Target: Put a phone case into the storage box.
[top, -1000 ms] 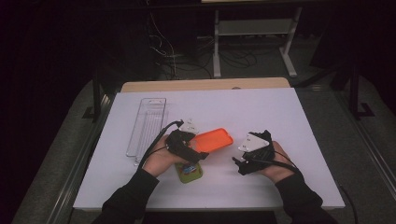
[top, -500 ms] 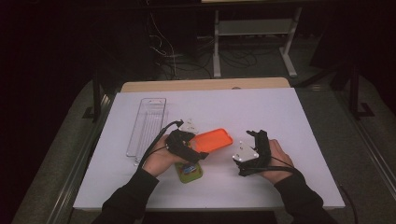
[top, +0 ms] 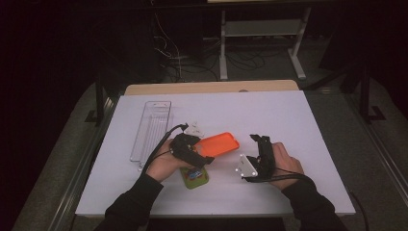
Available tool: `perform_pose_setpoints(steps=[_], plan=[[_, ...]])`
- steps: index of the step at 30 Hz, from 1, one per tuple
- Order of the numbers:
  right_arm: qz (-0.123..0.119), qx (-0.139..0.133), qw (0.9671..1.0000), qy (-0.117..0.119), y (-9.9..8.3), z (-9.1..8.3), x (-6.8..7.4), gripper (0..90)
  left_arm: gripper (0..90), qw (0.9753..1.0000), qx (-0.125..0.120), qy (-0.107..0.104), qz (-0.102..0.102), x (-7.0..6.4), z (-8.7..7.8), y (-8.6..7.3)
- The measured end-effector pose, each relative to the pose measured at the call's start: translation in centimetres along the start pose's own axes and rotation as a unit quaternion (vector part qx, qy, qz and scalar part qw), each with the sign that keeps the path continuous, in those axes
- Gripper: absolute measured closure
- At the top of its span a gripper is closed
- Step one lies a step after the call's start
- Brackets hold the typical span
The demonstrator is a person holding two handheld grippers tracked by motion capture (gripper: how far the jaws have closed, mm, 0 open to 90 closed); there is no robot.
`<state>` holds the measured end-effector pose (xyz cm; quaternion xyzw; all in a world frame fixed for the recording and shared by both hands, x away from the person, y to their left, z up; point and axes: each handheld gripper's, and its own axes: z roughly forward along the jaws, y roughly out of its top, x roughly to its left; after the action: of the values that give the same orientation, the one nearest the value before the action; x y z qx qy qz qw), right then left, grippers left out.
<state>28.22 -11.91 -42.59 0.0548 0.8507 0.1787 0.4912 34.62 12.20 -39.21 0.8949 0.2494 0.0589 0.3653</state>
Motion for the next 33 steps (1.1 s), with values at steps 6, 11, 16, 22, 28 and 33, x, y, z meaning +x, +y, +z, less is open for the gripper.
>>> perform_pose_setpoints(steps=[6, 11, 16, 22, 28, 33], plan=[[-0.031, -0.005, 0.9993, -0.02, 0.5, -0.1, 0.3, 0.7, 15.6, 1.0, 0.003, -0.001, 0.005, 0.2, -0.2, 0.1], [-0.053, -0.013, 0.9981, -0.03, 1.2, 0.1, 0.6, 4.8, 15.6, 1.0, -0.006, -0.002, 0.005, 0.0, -0.2, 0.2], [-0.057, -0.023, 0.9973, -0.041, 1.7, 0.4, 0.7, 6.6, 15.6, 0.9999, -0.007, -0.008, -0.001, -0.2, -0.1, 0.2], [-0.065, -0.032, 0.9957, -0.057, 2.5, 0.6, 0.5, 13.4, 15.6, 0.9999, -0.007, -0.01, -0.001, -0.3, -0.1, 0.2], [-0.08, -0.038, 0.9938, -0.067, 3.5, 1.0, 0.6, 21.4, 15.6, 0.9999, -0.003, -0.01, 0.006, -0.1, -0.2, 0.2], [-0.082, -0.037, 0.994, -0.063, 3.7, 1.3, 1.4, 28.2, 15.6, 0.9999, -0.011, -0.013, -0.002, -0.2, -0.2, 0.2]])
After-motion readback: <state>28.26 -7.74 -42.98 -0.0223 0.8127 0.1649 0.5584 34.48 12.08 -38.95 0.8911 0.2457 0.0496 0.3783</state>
